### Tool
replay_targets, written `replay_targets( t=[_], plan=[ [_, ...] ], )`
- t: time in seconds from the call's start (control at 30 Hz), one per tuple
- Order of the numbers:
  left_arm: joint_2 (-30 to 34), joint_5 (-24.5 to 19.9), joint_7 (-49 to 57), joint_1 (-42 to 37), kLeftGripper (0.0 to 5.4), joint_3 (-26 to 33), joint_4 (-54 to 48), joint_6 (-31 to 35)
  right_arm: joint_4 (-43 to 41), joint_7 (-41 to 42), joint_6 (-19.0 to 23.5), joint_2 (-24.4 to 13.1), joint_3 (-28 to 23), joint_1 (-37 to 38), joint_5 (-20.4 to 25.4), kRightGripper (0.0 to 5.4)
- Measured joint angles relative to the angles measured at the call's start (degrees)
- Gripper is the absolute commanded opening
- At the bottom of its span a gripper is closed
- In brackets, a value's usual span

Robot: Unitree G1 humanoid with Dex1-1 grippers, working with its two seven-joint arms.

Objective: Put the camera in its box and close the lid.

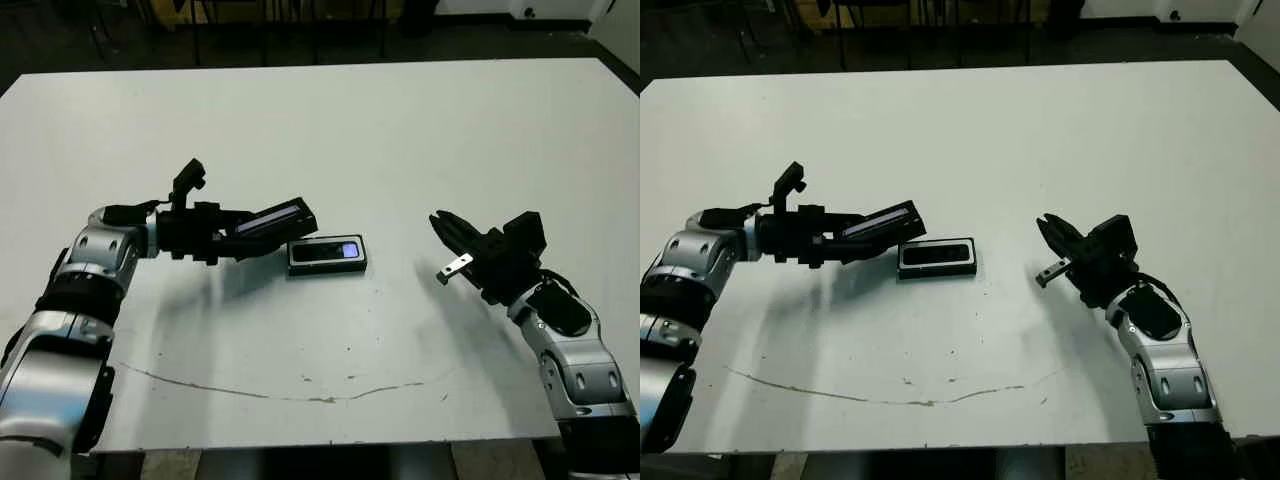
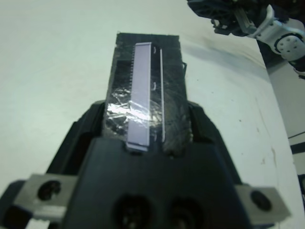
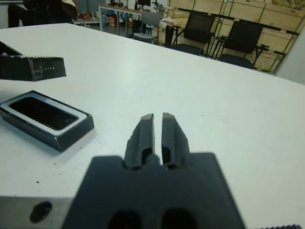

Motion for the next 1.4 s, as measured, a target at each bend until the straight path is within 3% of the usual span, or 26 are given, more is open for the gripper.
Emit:
replay_targets(
  t=[0.7, 1.4],
  plan=[
    [-4.63, 5.23, -6.67, -5.86, 2.79, -1.32, 10.83, -4.84, 0.47, 0.79, -0.11, 0.24, 0.36, -0.01, -0.43, 0.0],
    [-5.31, 8.21, -8.31, -8.2, 2.79, -2.83, 13.5, -5.67, 1.47, 0.66, -1.58, 1.06, 0.83, 0.09, -1.35, 0.0]
  ],
)
